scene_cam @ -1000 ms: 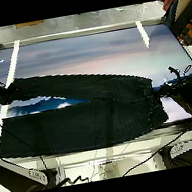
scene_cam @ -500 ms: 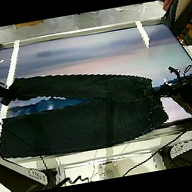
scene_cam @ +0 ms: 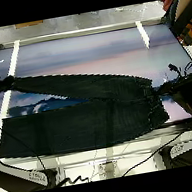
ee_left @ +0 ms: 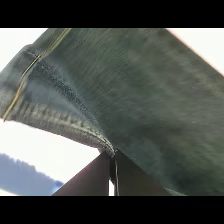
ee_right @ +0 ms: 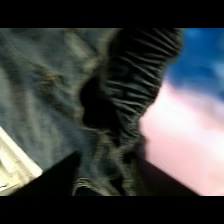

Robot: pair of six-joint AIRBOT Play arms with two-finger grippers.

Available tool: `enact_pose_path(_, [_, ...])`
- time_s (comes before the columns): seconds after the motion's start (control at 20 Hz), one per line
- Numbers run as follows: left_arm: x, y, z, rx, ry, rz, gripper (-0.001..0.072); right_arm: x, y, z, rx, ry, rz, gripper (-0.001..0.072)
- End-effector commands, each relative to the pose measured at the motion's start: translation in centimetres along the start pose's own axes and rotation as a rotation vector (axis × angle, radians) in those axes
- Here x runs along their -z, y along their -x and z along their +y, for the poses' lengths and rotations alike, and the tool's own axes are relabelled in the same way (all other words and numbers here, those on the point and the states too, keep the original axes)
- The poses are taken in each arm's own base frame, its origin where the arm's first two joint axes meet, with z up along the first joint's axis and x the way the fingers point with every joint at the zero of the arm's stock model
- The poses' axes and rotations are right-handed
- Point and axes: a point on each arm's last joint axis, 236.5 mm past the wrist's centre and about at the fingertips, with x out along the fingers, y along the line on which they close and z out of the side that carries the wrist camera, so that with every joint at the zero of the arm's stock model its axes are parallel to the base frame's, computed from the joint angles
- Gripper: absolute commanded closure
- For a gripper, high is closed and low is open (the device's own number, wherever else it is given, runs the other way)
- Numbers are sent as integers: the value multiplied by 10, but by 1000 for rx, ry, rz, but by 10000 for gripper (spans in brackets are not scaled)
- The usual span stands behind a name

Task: Fold the clothes and pants, and hang the long-sleeved shirts on hangers.

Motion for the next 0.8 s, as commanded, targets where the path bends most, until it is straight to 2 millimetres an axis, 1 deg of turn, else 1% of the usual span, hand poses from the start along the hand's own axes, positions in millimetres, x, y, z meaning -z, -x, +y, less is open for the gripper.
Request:
enact_pose_path(0.0, [-30,32,-22,17,-111,-113,684,-3,4,22,-69,27,10,108])
enact_pose_path(0.05, [-30,33,-26,22,-117,-114,684,-2,2,20,-55,32,24,78])
enact_pose_path(0.15, [-28,32,-34,30,-127,-110,684,1,-5,8,16,41,61,78])
enact_pose_path(0.25, [-27,31,-39,36,-136,-108,684,5,-10,-20,160,62,108,79])
enact_pose_path(0.3, [-27,31,-41,38,-138,-108,684,3,-12,-34,231,77,117,83])
enact_pose_path(0.4, [-26,31,-43,39,-139,-107,684,-7,-18,-44,284,93,87,85])
enact_pose_path(0.5, [-26,31,-43,40,-140,-107,684,-11,-30,-41,277,103,79,86])
enact_pose_path(0.7, [-26,31,-43,40,-140,-106,683,-5,-54,-29,261,140,139,89])
enact_pose_path(0.75, [-26,31,-43,40,-140,-106,683,-5,-58,-25,259,151,150,104])
